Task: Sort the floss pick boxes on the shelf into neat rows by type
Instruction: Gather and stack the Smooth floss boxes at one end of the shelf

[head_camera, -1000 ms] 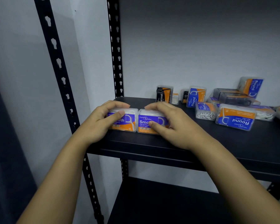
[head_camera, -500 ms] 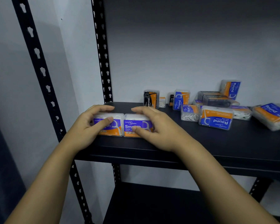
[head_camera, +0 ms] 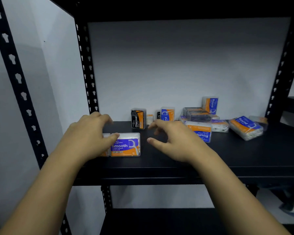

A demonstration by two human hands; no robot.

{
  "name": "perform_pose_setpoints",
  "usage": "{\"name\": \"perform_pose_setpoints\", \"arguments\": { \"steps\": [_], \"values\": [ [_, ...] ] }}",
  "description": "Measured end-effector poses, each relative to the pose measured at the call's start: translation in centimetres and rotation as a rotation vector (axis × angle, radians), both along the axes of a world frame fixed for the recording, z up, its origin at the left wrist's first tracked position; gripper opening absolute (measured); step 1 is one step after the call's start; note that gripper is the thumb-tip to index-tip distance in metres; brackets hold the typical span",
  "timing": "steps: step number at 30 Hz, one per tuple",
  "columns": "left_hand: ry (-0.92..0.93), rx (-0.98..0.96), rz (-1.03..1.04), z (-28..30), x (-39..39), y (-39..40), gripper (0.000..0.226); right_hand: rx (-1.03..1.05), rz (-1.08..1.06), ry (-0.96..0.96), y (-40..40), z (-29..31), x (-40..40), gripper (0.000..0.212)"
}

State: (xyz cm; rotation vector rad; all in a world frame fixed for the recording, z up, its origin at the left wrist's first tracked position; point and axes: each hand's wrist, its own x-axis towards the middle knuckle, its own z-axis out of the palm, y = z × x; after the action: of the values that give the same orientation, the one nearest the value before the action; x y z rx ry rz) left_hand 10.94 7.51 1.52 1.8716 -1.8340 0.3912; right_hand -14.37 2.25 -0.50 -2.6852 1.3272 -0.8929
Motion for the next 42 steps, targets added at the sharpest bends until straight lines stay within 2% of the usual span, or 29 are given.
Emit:
{"name": "perform_pose_setpoints", "arguments": {
  "steps": [7,17,26,36,42],
  "values": [
    [-0.023,0.032,-0.104,0.9,-5.8,-1.3,0.041,0.049,-0.163,0.108,0.8,2.0,-3.7,0.033],
    [-0.082,0.036,-0.296,0.4,-12.3,-4.4,0.036,0.089,-0.315,0.044,0.6,3.0,-10.3,0.038],
    [-0.003,0.065,-0.391,0.4,-16.8,-7.0,0.036,0.133,-0.407,0.022,-1.4,2.4,-16.0,0.034],
    [0.063,0.122,-0.381,2.2,-21.3,-10.9,0.032,0.142,-0.392,-0.008,-5.3,4.0,-19.9,0.033],
    [0.137,0.163,-0.346,3.5,-23.3,-14.2,0.029,0.114,-0.333,0.049,-9.1,5.6,-19.9,0.032]
  ]
}}
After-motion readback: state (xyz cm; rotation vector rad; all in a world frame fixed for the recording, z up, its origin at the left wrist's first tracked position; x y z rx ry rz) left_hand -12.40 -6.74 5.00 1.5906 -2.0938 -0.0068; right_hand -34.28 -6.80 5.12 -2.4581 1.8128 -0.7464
